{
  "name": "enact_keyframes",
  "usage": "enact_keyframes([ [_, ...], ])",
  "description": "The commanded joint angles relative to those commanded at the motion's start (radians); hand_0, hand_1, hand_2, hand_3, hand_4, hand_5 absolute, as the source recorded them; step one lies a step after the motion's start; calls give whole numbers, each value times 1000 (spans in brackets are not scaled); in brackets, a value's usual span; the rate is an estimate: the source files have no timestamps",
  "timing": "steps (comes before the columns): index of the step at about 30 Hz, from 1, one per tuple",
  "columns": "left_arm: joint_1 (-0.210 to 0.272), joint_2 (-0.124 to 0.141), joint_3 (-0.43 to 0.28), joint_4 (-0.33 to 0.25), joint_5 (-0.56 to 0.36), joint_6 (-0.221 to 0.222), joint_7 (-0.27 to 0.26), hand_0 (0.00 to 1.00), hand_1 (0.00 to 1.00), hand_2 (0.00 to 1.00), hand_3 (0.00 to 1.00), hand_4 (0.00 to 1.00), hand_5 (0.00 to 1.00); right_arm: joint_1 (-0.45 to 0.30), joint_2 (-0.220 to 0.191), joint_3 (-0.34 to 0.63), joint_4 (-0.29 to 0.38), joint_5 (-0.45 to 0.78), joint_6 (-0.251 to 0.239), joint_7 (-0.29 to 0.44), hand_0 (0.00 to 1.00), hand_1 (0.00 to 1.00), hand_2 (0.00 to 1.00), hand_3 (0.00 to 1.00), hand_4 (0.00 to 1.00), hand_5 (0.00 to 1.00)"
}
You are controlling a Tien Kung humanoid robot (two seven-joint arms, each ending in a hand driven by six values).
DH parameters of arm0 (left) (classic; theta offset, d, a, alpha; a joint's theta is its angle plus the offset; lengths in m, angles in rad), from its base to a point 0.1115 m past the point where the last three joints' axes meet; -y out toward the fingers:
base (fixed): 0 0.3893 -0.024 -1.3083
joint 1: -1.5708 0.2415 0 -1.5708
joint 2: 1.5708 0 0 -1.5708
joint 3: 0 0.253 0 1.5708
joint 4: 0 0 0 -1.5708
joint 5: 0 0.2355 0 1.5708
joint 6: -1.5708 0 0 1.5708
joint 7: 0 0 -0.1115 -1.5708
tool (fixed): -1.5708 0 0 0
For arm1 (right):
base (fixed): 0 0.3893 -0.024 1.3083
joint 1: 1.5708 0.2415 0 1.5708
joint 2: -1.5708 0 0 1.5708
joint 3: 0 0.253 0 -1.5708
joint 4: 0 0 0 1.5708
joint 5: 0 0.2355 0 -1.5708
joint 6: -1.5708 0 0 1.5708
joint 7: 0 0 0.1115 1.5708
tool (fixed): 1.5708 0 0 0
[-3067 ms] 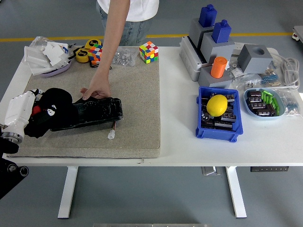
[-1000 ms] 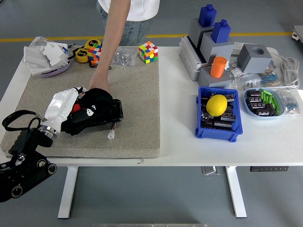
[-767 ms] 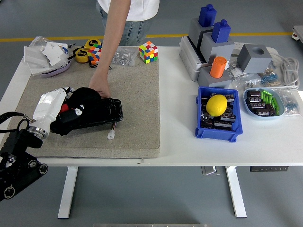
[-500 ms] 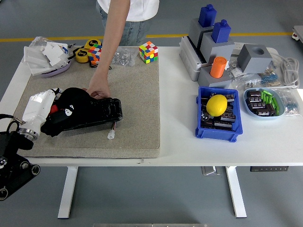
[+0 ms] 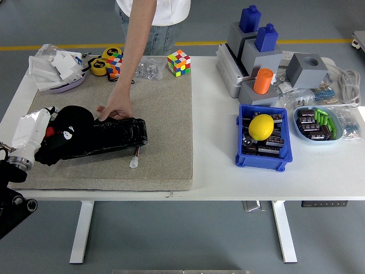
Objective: Pick the rag up,wipe the panel,place it on the desk
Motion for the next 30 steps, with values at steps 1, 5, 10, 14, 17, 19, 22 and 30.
enact_keyframes([
  [1,2,0,-3,-1,0,0,-1,197,100,272,591,547,380,0,0,0,0,0,0,0,742,633,690,597,967,579],
  [5,4,-2,4,1,-3,0,-1,197,100,271,591,547,379,-1,1,0,0,-1,0,0,742,633,690,597,967,579],
  [10,-6,-11,31,-7,-10,0,-1,196,100,271,591,547,378,3,0,-1,1,1,0,0,742,633,690,596,967,579],
  [14,-26,-25,61,-19,-14,0,0,196,100,271,591,547,378,4,-2,-8,0,3,2,0,742,633,690,596,967,579],
  [17,-42,-37,80,-27,-19,0,4,196,100,271,592,547,377,3,-3,-8,0,3,2,0,742,632,689,597,968,580],
  [19,-50,-44,88,-31,-18,0,5,196,100,271,592,547,377,3,-3,-7,-1,3,3,0,742,632,689,597,968,580],
  [22,-70,-58,113,-32,-27,0,6,196,99,271,592,547,376,3,-1,-9,-1,4,2,2,743,633,689,598,968,580],
  [30,-103,-81,160,-35,-32,0,9,197,100,271,593,548,375,6,-5,-16,0,5,4,1,742,633,689,597,968,581],
])
